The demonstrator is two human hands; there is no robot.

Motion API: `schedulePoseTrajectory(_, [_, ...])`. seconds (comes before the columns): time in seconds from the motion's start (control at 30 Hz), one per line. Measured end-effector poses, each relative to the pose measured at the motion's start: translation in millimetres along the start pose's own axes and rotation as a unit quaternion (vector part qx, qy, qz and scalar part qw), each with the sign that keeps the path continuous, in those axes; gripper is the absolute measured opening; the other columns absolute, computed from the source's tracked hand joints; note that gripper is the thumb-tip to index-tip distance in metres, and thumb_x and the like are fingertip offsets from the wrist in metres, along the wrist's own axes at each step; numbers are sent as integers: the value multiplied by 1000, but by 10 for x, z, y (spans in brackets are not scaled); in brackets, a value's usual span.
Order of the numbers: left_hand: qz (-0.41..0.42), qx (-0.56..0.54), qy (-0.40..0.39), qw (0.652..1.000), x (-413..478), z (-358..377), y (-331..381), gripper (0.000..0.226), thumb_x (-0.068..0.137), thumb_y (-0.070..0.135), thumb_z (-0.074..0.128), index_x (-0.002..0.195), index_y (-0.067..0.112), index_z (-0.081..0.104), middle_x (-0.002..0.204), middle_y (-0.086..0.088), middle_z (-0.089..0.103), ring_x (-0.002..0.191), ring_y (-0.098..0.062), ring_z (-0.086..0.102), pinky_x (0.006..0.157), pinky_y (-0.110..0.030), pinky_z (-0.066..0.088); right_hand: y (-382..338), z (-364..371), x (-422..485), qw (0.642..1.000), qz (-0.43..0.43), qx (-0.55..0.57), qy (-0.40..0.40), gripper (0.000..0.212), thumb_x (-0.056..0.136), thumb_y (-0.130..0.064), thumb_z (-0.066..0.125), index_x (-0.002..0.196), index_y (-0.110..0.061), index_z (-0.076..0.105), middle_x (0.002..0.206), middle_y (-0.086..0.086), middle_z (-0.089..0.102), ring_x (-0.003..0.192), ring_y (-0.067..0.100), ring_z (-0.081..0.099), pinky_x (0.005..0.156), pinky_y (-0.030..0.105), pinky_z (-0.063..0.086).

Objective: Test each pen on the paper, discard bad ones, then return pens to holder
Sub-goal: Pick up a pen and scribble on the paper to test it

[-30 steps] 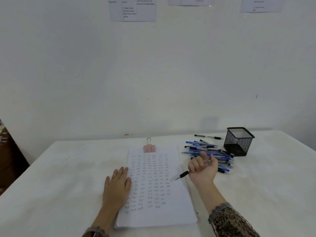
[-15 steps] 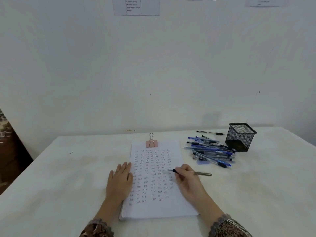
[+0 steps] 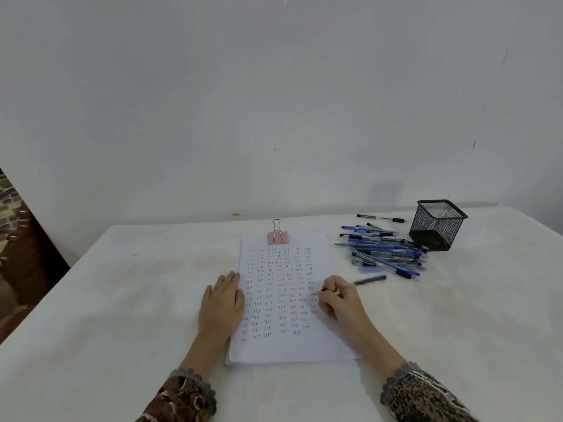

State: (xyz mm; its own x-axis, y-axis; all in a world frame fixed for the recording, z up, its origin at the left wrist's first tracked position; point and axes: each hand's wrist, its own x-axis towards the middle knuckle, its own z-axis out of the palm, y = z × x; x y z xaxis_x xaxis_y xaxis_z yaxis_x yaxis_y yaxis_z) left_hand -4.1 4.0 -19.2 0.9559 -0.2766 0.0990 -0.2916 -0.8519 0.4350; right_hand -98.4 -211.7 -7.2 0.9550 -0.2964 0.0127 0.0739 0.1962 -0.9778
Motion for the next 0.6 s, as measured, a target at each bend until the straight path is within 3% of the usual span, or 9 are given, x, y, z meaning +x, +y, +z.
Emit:
schedulePoseTrajectory(0.1, [5,-4,-9,1000,17,-7,-29,47,99,25,24,146,17,20,154,3,17,143,-12,9,116,-32,3,-66,-33,-1,997,9,74,0,25,87,12,51,82,-12,45,55,6,45,39,14,41,37,19,31])
schedulePoseTrajectory(0.17, [10,0,-13,1000,24,-12,-46,48,99,25,23,146,17,19,154,3,17,143,-13,9,116,-32,4,-67,-27,4,998,0,60,2,32,85,12,54,71,-15,45,50,2,41,40,14,37,39,18,30])
schedulePoseTrajectory(0.33, [16,32,-13,999,17,-7,-35,49,100,26,21,147,15,14,155,2,13,143,-14,7,116,-32,2,-38,109,-82,993,-43,-92,57,60,72,20,52,48,-26,21,65,-5,25,54,7,22,58,18,23])
schedulePoseTrajectory(0.6, [20,54,-27,998,6,2,-24,50,100,26,17,147,13,7,156,1,9,143,-14,4,117,-32,0,-81,196,-152,986,-62,-139,63,53,70,21,47,50,-20,20,63,-5,22,51,3,22,51,13,21])
